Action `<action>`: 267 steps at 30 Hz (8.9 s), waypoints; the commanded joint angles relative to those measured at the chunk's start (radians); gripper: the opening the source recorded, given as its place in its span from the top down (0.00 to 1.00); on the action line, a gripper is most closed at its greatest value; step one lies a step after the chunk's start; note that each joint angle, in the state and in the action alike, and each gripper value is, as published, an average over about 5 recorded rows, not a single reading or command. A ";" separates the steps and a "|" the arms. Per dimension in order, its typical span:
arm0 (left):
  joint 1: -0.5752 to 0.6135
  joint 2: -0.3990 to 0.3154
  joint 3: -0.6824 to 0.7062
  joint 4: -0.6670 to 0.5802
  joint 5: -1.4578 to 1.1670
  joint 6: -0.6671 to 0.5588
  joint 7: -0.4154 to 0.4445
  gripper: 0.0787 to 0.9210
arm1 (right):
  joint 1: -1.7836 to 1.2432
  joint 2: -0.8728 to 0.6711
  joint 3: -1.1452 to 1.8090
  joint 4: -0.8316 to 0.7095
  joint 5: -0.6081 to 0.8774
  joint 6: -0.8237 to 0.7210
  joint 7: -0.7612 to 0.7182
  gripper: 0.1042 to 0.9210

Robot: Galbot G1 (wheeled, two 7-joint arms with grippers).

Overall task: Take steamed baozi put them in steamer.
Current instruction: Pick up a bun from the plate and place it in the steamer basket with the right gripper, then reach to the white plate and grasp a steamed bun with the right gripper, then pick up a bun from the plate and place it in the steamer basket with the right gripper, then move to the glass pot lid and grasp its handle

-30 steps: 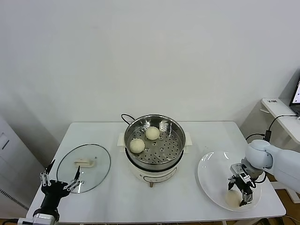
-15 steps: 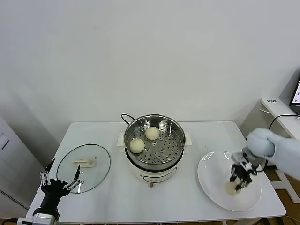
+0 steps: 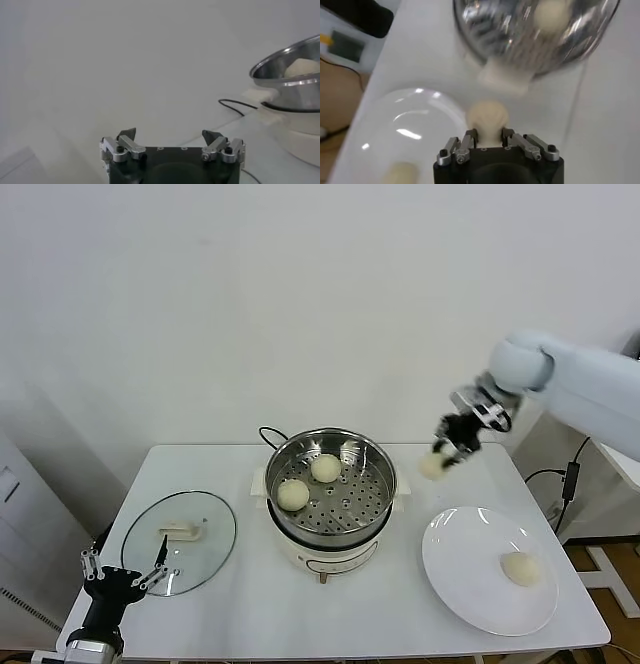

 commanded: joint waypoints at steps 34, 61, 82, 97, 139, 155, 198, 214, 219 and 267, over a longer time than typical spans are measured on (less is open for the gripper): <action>-0.010 0.000 0.001 -0.002 -0.007 0.013 -0.003 0.12 | -0.310 0.314 0.186 0.184 -0.580 0.581 0.022 0.48; -0.027 0.006 0.030 -0.007 0.010 0.022 -0.002 0.12 | -0.156 -0.209 -0.064 -0.134 -0.162 -0.134 0.035 0.12; -0.026 0.003 0.052 -0.007 0.058 0.033 -0.002 0.12 | -0.743 -0.333 0.367 -0.117 -0.345 -0.150 0.110 0.12; -0.015 -0.003 0.045 -0.013 0.057 0.026 -0.002 0.12 | -0.762 -0.319 0.368 -0.129 -0.337 -0.164 0.147 0.13; -0.019 0.013 0.030 -0.035 0.025 0.023 -0.001 0.12 | -0.011 0.277 -0.087 -0.058 0.326 -0.426 0.173 0.64; -0.020 -0.001 0.028 -0.021 0.018 0.016 0.000 0.12 | -0.164 0.277 -0.099 -0.108 0.227 -0.465 0.223 0.63; -0.019 0.014 0.042 -0.033 0.011 0.007 -0.006 0.12 | -1.318 -0.024 1.418 0.026 0.736 0.113 1.458 0.12; -0.014 0.011 0.040 -0.025 0.045 0.001 -0.016 0.12 | -2.307 0.221 2.094 0.538 0.411 0.000 1.282 0.12; -0.008 0.009 0.035 -0.022 0.072 -0.004 -0.017 0.12 | -2.466 0.371 2.178 0.651 0.388 -0.066 1.225 0.12; -0.475 0.190 0.056 0.750 1.253 -0.395 -0.302 0.12 | -2.639 0.556 2.259 0.740 0.285 -0.001 1.119 0.12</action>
